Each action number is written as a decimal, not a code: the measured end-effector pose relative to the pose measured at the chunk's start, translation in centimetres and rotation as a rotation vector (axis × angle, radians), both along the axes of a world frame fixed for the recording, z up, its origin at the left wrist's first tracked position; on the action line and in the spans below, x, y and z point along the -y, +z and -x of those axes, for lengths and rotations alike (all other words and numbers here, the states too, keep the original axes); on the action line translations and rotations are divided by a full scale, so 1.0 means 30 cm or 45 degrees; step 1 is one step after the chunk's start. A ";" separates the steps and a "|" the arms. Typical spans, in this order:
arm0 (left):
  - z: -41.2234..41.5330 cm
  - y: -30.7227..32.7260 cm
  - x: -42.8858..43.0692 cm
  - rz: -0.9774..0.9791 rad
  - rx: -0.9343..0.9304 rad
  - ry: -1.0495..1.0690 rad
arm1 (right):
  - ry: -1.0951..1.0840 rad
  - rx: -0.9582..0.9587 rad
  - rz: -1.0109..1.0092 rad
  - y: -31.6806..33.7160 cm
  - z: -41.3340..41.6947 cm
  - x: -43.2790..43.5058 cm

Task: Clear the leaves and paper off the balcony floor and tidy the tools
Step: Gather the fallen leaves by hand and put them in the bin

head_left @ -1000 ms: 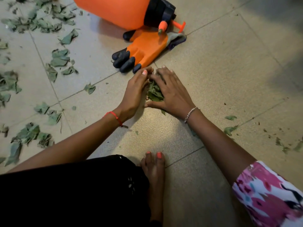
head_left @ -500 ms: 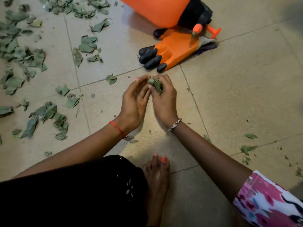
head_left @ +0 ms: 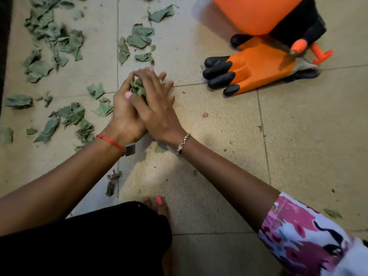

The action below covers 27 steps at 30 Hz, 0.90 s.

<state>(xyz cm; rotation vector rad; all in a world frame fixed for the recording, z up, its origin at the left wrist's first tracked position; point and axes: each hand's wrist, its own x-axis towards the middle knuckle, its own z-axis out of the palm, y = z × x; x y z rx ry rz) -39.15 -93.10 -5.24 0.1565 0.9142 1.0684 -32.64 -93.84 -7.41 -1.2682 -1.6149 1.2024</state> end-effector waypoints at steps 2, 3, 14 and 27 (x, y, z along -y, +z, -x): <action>0.009 0.002 -0.012 0.055 0.004 -0.019 | 0.055 0.306 -0.142 -0.031 -0.012 -0.007; 0.002 0.011 -0.006 0.098 -0.005 -0.027 | 0.066 0.445 -0.197 -0.039 -0.016 -0.007; 0.166 0.008 0.030 0.204 -0.399 0.473 | -0.030 0.352 -0.149 -0.045 -0.053 -0.001; 0.389 0.068 0.336 0.247 -0.417 0.851 | 0.800 0.562 -0.501 -0.030 0.145 0.078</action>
